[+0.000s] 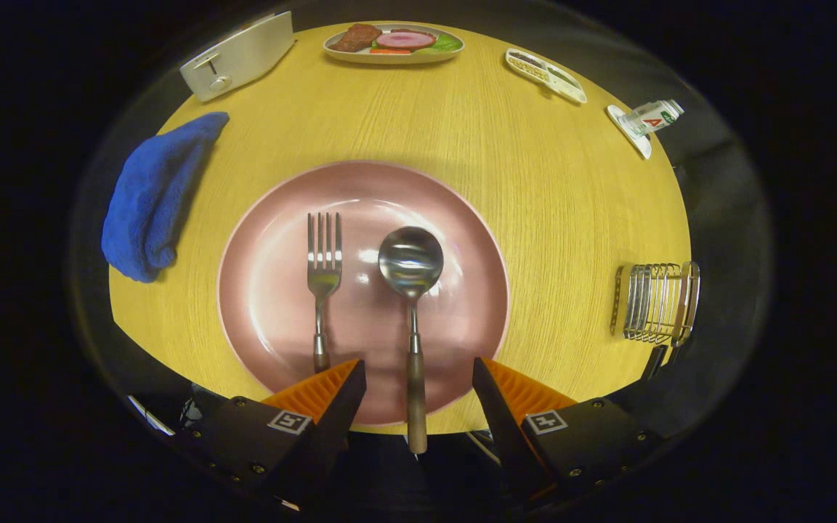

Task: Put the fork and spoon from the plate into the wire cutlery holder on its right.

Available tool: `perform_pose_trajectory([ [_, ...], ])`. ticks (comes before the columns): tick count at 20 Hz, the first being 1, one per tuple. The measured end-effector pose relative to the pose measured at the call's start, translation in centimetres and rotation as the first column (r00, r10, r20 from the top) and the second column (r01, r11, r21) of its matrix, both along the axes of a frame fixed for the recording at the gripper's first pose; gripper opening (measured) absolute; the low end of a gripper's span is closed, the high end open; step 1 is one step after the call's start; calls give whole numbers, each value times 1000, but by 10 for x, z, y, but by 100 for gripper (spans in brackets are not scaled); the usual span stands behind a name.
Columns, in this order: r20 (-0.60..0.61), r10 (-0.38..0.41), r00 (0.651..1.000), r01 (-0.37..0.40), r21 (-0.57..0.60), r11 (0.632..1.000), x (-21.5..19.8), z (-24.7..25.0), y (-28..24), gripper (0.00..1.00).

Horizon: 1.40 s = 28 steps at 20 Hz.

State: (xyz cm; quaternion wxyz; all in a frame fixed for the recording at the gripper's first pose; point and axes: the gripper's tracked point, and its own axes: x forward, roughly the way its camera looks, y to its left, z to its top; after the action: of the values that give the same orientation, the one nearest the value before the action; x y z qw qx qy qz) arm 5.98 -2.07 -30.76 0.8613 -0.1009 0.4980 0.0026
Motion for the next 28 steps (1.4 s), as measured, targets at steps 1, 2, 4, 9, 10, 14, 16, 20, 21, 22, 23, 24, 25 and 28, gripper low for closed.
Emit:
perform_pose_trajectory([
  [1, -1, 5, 1000, -5, -30, 1000, 3, 1, -4, 91],
  [2, 2, 11, 1000, -11, -44, 999, 6, 3, -5, 84],
  [4, 3, 9, 1000, -8, -59, 998, 7, 4, -9, 79],
  [9, -9, 37, 999, -37, -72, 997, 9, -1, -9, 55],
  [10, -5, 60, 998, -60, -64, 996, 13, -3, -4, 50],
  [14, -48, 75, 996, -80, -104, 991, 9, -10, -3, 29],
  [16, -42, 102, 994, -106, -95, 990, 14, -9, 0, 8],
  [20, -58, 80, 995, -85, -85, 993, 9, -6, 1, 7],
  [21, -50, 82, 995, -86, -87, 992, 9, -3, 0, 7],
  [22, -47, 75, 996, -78, -87, 993, 9, -1, -1, 4],
  [23, -48, 67, 997, -71, -95, 993, 6, 3, -3, 1],
  [24, -43, 61, 997, -65, -104, 993, 5, 7, -6, 1],
  [25, -35, 58, 998, -61, -106, 993, 6, 11, -7, 1],
  [28, -22, 44, 999, -47, -124, 991, 4, 23, -14, 1],
])
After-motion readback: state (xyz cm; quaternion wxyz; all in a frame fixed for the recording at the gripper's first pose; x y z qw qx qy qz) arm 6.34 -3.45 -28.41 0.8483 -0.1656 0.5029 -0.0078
